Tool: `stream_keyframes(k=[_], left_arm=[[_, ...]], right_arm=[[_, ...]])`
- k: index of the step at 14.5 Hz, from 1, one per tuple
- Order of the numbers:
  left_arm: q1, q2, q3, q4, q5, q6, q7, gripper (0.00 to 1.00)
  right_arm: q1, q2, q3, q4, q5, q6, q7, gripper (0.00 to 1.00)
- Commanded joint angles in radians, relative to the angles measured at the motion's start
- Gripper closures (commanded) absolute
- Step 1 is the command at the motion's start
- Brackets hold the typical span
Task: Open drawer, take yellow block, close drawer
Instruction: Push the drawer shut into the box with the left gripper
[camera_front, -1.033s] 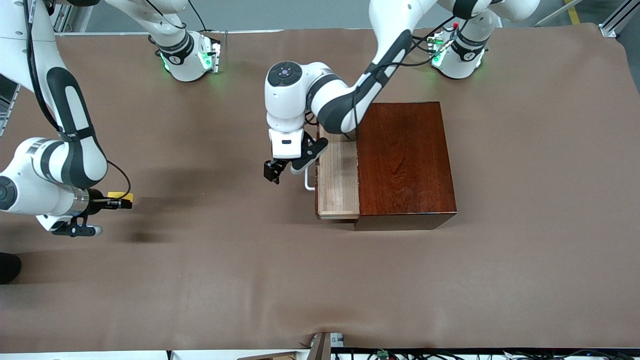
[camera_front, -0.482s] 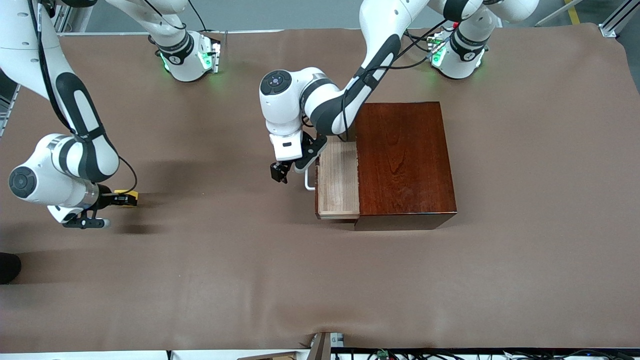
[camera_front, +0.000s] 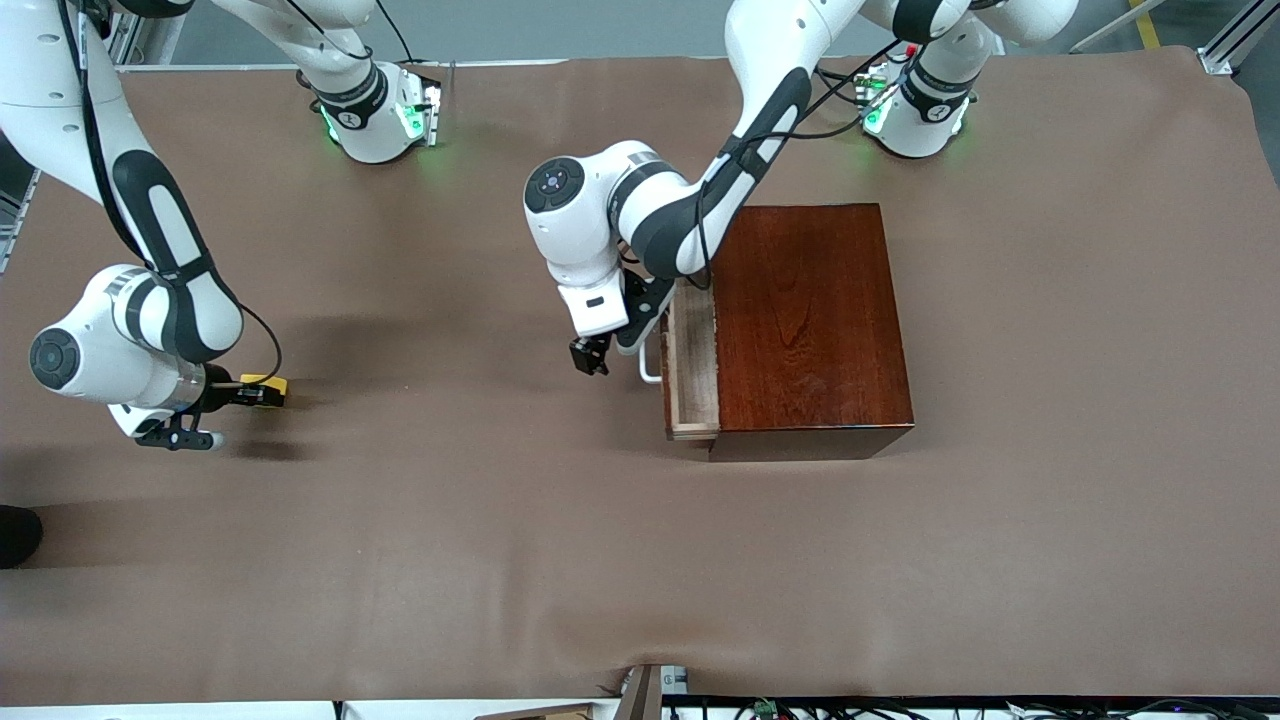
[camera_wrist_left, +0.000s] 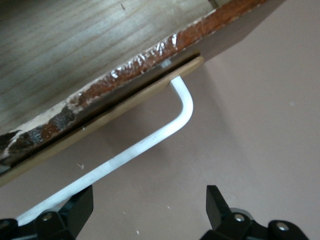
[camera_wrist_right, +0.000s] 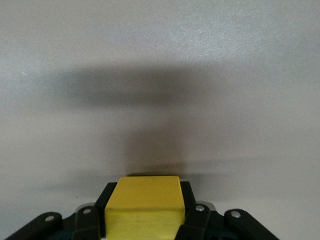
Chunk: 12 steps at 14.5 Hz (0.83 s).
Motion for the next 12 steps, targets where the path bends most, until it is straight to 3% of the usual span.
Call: stream_keyframes(k=[1,3,7,12], left_arm=[[0.002,-0.018,0.009,-0.019,0.033,-0.071,-0.018,0.00],[0.009,-0.018,0.009,-0.023,0.033,-0.112,-0.018,0.00],[0.034,-0.020,0.009,-0.023,0.033,-0.238,-0.020,0.00],[0.048,-0.020,0.008,-0.012,0.026,-0.250,-0.012,0.00]], right_arm=[[-0.017,0.026,0.022,-0.020,0.024,0.046,-0.001,0.49],[-0.015,0.025,0.022,-0.014,0.024,0.043,-0.004,0.00],[-0.009,0.005,0.027,0.020,0.023,-0.021,-0.008,0.00],[-0.006,-0.023,0.029,0.175,0.024,-0.296,-0.004,0.00]])
